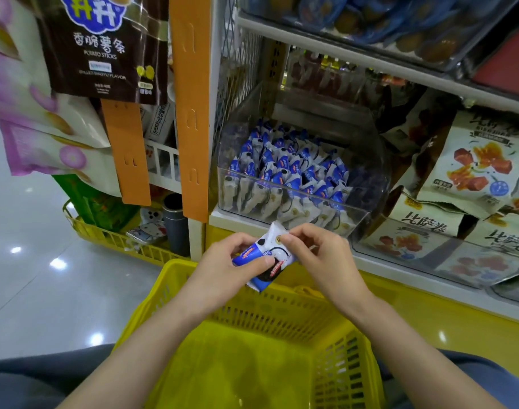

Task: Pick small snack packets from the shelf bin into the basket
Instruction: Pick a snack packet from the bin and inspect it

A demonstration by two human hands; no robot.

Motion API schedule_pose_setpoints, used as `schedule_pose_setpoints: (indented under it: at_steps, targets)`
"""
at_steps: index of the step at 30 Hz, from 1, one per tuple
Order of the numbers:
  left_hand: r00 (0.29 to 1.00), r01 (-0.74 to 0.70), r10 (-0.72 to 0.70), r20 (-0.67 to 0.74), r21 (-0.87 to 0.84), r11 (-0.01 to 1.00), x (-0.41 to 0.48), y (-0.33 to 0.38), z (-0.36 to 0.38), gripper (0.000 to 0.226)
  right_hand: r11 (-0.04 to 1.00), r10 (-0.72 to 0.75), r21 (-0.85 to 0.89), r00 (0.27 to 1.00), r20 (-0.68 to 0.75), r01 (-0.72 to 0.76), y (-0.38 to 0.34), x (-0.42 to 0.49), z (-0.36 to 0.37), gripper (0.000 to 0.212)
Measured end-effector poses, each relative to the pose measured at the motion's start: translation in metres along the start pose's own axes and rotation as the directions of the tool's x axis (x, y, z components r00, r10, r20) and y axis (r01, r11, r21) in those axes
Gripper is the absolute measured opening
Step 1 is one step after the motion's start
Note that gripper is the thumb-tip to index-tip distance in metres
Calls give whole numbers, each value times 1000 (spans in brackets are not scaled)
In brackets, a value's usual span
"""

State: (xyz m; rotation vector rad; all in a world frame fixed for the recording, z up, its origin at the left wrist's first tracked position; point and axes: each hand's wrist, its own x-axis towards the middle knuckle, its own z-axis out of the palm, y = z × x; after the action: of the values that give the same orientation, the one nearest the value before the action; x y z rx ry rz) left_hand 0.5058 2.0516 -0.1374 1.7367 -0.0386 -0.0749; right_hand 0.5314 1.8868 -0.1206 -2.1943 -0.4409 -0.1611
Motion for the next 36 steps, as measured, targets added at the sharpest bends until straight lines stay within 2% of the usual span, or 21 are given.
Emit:
schedule_pose_setpoints:
  at_steps: [2,5,7,9,15,19,22,24,28,30,34,36]
  targets:
    - [999,-5,3,-37,-47,999,1,2,-2,15,999,-20,29,1000,-15,20,-6,10,-3,17]
    - [992,-8,-9,-130,-129,992,4,6,-9,16,997,-63,47,991,-114,69,-14,40,-11,12]
    - [981,-25,-8,-194,-167,986,7,8,-15,15,996,-85,-10,982,-168,84,-17,70,-15,9]
    - [969,-39,-4,-245,-170,985,9,11,-21,18,992,-82,-112,983,-165,64,-15,105,-15,14]
    - [947,-86,16,-319,-206,975,11,15,-34,12,936,127,-333,992,25,-111,4,176,6,35]
    - [942,-108,17,-336,-254,961,14,17,-41,13,851,269,-479,962,45,-216,10,197,12,34]
    - [939,-103,9,-344,-255,961,16,17,-43,13,781,341,-574,938,62,-246,10,203,16,46]
    - [939,-100,6,-344,-255,962,18,17,-44,13,757,366,-600,928,62,-259,10,206,17,45]
    - [935,-95,5,-356,-238,967,18,18,-45,15,807,366,-505,930,22,-306,8,204,13,23]
    - [928,-92,-3,-371,-236,967,17,18,-46,15,870,304,-390,951,-56,-301,7,199,7,22]
    - [933,-81,-31,-358,-294,952,16,17,-46,14,965,127,-190,955,-266,-181,-13,179,-13,26]
    - [944,-82,-28,-329,-314,946,14,17,-44,22,988,79,-101,938,-338,-120,-28,161,-23,23]
